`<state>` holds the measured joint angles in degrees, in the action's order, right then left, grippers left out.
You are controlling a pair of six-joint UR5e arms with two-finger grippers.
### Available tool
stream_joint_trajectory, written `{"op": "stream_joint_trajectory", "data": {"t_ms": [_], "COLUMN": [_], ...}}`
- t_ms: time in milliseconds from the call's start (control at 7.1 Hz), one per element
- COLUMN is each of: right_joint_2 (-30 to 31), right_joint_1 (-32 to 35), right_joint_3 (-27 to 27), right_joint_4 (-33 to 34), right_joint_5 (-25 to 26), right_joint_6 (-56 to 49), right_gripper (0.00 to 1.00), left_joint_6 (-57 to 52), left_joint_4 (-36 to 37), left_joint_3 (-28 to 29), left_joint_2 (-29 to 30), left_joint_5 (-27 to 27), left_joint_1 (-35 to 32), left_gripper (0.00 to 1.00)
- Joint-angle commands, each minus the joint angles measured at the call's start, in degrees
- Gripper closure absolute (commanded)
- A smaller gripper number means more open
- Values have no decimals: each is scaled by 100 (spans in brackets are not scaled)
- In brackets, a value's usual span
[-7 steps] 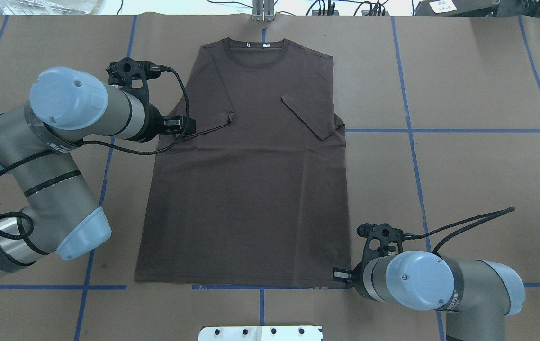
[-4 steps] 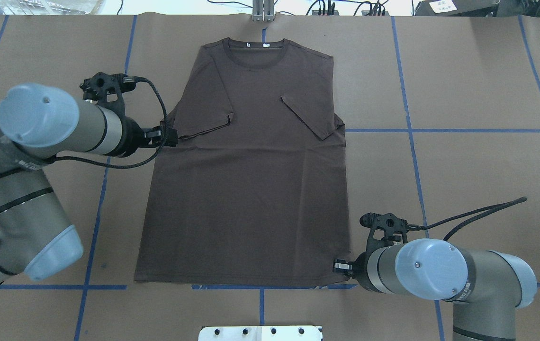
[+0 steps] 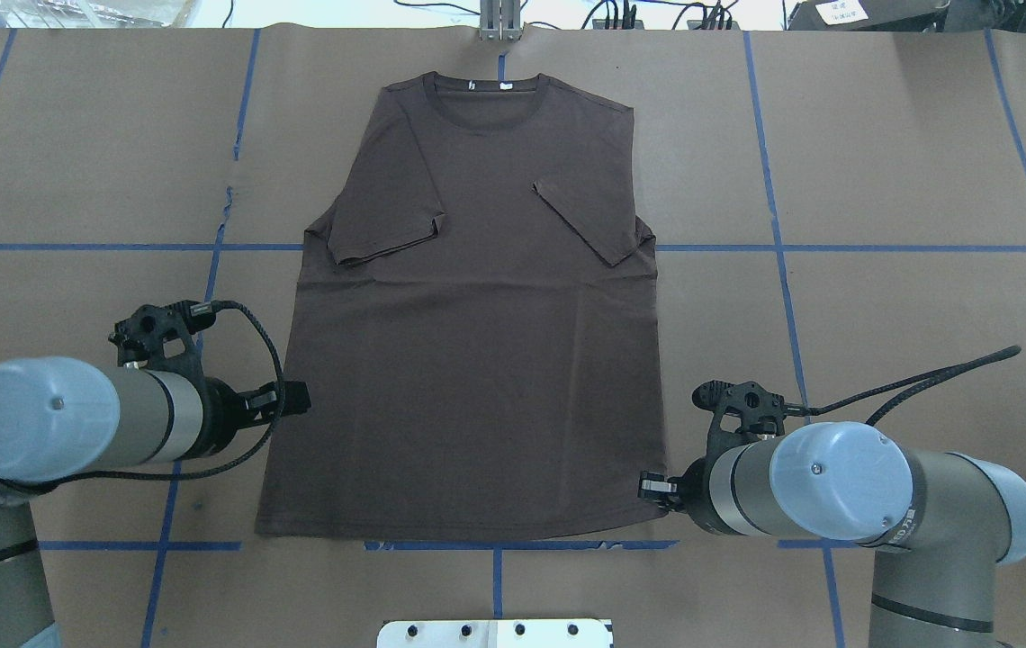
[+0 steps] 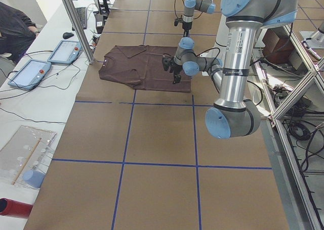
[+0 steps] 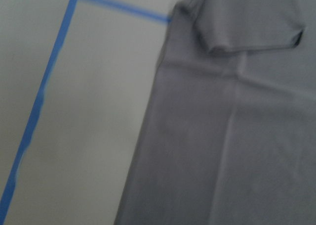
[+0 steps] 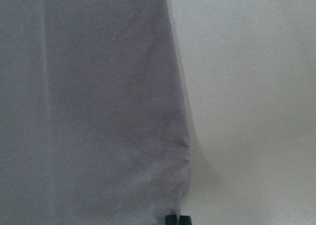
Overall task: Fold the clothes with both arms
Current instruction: 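Grasp both hem corners with the left and right grippers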
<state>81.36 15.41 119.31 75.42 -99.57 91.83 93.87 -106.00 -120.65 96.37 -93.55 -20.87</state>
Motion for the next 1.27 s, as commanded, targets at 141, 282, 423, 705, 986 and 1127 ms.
{"op": "stream_joint_trajectory", "data": {"t_ms": [141, 282, 423, 705, 986, 1127], "right_joint_2": [-15, -23, -23, -23, -24, -23], "right_joint_1": [41, 50, 67, 103, 207, 234], "right_joint_3": [84, 84, 84, 92, 92, 101], "right_joint_4": [-1, -1, -1, -1, -1, -1], "right_joint_5": [-53, -71, -88, -97, -228, -247], "right_joint_6": [-25, -25, -25, -34, -34, -34], "right_gripper": [100, 100, 100, 100, 100, 100], "left_joint_6": [650, 650, 659, 668, 668, 676], "left_joint_4": [18, 53, 62, 80, 80, 80], "left_joint_3": [181, 199, 200, 226, 331, 366], "left_joint_2": [-110, -119, -241, -277, -268, -259], "left_joint_5": [557, 557, 592, 592, 583, 583], "left_joint_1": [786, 821, 865, 979, 1041, 1068], "left_gripper": [6, 7, 7, 9, 9, 10]}}
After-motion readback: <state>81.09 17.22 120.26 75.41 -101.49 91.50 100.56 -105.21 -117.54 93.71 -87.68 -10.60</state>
